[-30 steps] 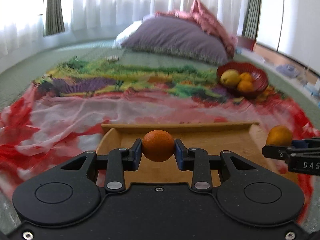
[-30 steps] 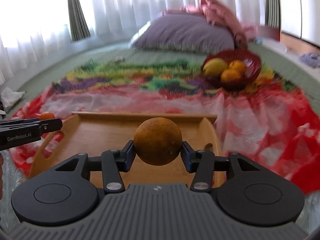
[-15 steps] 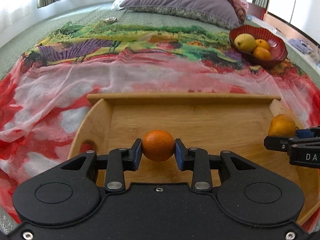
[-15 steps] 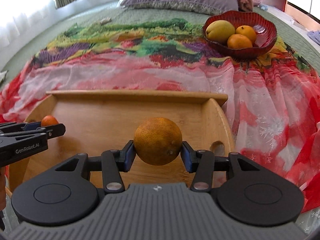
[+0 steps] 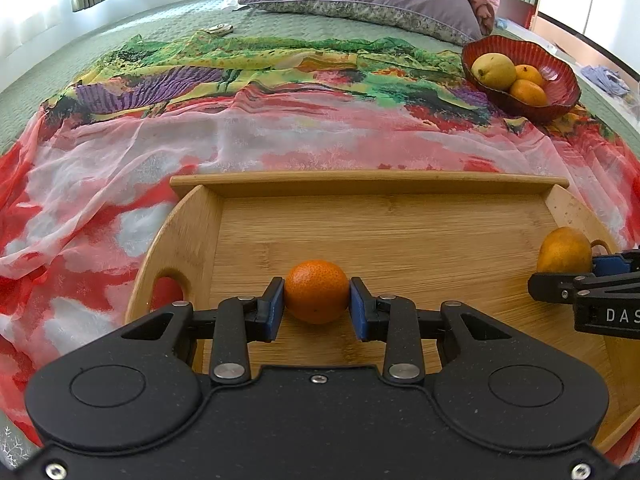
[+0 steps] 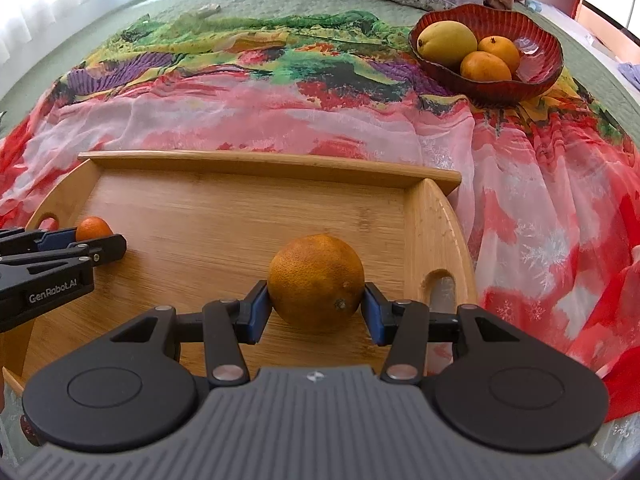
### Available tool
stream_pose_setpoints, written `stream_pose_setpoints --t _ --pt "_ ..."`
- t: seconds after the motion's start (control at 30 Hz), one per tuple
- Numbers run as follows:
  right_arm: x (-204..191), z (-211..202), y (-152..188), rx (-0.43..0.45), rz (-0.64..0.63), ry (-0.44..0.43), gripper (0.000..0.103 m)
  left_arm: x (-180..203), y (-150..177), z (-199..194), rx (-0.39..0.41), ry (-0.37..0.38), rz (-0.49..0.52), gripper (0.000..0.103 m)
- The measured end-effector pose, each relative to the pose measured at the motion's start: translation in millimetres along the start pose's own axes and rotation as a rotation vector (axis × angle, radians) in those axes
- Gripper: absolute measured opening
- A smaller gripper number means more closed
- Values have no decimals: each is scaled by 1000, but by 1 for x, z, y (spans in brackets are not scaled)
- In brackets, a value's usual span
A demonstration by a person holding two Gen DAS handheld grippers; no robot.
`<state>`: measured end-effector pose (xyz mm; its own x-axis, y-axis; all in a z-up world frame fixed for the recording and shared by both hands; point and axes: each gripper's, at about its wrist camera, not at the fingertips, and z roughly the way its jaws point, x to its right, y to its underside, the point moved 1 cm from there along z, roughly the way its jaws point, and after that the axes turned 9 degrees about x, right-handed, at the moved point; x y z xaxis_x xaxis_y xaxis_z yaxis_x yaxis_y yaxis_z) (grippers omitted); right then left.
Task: Organize fruits
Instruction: 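Carry the tangerine with the left tool while the right tool carries the large orange over the wooden tray, then open the left tool onto the tray while the right tool releases the large orange beside it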
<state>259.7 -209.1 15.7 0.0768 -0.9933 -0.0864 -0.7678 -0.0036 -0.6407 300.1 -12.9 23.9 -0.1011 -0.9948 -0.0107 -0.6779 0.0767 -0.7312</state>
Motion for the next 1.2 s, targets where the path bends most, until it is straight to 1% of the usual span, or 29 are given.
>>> stream_pose_setpoints --t 0.7,0.77,0.83,0.9,0.97,1.07,1.1,1.13,1.2 --pt "1 0 0 3 13 -5 55 0 -2 -1 -4 6 6 35" --pt "0 -2 -1 9 9 -4 57 0 -1 -2 2 4 11 42" --pt "-1 -4 -1 17 3 -8 58 -1 -1 -4 5 5 12 43" --pt "-3 -6 -1 18 -3 -12 58 -2 -1 -6 8 3 12 47" --pt "-3 -7 -1 19 -4 -14 59 -4 -1 -9 14 -1 10 53" --pt "-4 -10 -1 23 -2 -18 59 -7 0 -15 21 1 10 60" --pt "-4 -11 -1 26 -1 -20 62 -8 1 -17 23 2 11 62" --pt "-4 -13 -1 29 0 -23 68 -9 1 -20 27 3 13 66" --pt "-3 -17 -1 38 -2 -36 68 -10 3 -26 40 1 19 71"
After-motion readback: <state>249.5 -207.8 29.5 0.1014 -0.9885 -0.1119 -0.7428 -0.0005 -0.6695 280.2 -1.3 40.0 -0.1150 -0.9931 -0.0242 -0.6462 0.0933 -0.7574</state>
